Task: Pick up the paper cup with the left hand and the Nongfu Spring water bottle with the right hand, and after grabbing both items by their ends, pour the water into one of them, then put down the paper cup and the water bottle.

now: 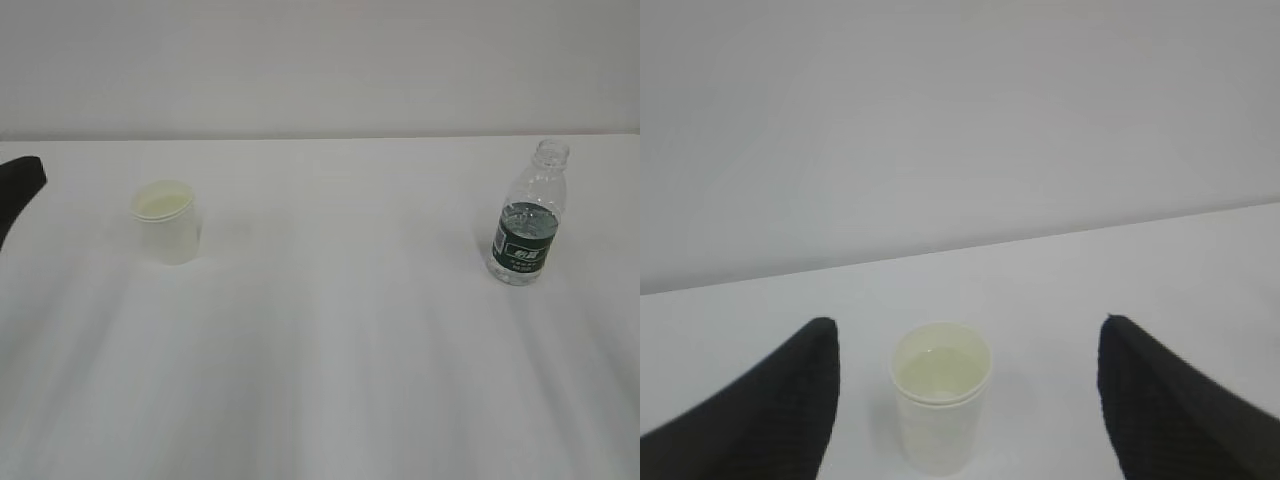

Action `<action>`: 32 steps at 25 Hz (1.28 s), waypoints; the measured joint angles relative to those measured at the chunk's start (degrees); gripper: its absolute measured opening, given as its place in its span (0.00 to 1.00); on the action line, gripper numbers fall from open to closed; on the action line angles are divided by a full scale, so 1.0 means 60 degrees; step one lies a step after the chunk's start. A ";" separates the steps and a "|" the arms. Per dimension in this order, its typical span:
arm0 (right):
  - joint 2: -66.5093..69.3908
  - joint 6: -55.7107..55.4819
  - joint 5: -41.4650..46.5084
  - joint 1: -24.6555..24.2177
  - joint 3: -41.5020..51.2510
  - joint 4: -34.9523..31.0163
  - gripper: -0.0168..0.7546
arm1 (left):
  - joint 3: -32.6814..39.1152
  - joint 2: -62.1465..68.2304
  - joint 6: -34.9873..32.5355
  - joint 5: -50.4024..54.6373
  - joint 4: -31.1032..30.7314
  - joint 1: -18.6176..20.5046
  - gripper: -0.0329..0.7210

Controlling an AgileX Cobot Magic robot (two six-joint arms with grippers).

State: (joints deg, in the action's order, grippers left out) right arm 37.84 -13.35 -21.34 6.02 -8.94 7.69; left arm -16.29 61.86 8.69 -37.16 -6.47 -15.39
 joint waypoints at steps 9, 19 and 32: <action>-0.2157 0.0498 0.5207 0.0000 -0.2161 0.0415 0.78 | -0.0086 -0.4614 0.0000 0.4863 0.0103 0.0000 0.74; -0.4116 0.0536 0.8831 0.0000 -0.3309 0.0439 0.78 | -0.2083 -0.7964 0.0000 1.0454 -0.0247 0.0000 0.74; -0.5697 0.1059 1.4601 0.0000 -0.6068 -0.0289 0.78 | -0.4702 -0.8429 -0.0853 1.7265 0.0578 0.0000 0.74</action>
State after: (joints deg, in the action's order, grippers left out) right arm 3.66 -6.99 66.27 6.02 -45.35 5.95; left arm -44.50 11.28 3.57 66.44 -3.01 -15.39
